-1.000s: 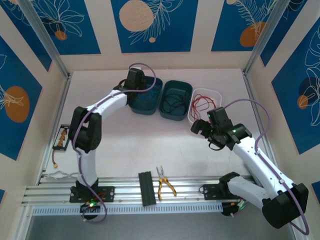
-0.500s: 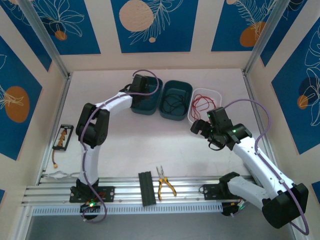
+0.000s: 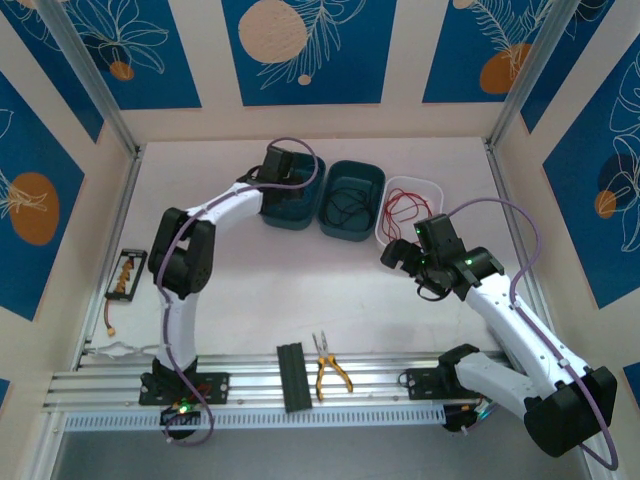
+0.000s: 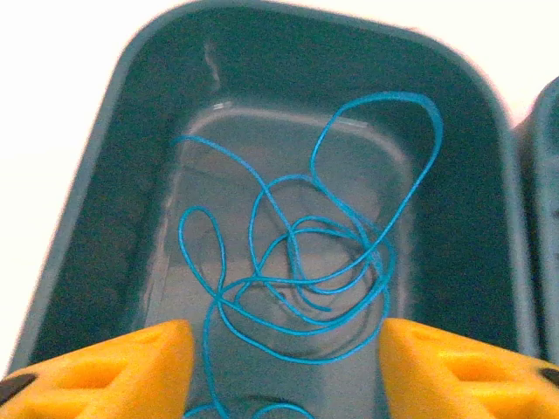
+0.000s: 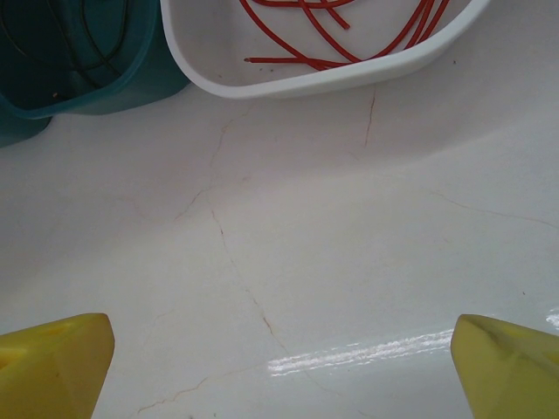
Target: Untangle the cables
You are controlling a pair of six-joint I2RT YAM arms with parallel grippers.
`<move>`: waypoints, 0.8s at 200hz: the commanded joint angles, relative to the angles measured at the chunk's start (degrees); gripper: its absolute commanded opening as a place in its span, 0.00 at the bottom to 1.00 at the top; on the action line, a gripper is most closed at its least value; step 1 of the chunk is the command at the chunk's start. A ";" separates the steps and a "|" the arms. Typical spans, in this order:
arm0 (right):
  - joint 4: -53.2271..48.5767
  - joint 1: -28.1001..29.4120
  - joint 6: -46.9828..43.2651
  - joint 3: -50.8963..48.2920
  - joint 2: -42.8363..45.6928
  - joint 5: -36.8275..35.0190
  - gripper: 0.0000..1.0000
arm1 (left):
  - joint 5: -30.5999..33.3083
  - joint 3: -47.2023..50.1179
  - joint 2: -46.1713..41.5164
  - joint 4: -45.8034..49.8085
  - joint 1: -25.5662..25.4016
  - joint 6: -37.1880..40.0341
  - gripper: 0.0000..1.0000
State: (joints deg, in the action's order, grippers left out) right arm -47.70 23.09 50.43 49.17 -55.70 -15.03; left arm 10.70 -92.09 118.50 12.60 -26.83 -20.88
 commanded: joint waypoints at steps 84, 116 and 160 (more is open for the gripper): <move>-2.88 -0.56 -2.84 3.36 3.69 -5.24 0.99 | 6.43 18.55 -34.19 0.88 0.15 4.45 1.00; -0.73 -0.64 -4.22 1.17 5.98 -8.91 0.99 | 10.92 33.66 -49.56 -2.86 1.51 5.55 1.00; 4.42 -1.07 -7.44 -2.51 7.28 -17.15 0.99 | 17.43 50.74 -68.57 -2.86 3.55 9.30 1.00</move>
State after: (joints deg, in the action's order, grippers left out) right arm -46.61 22.46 45.63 48.73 -49.04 -25.36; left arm 22.98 -47.97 56.97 11.07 -24.67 -14.79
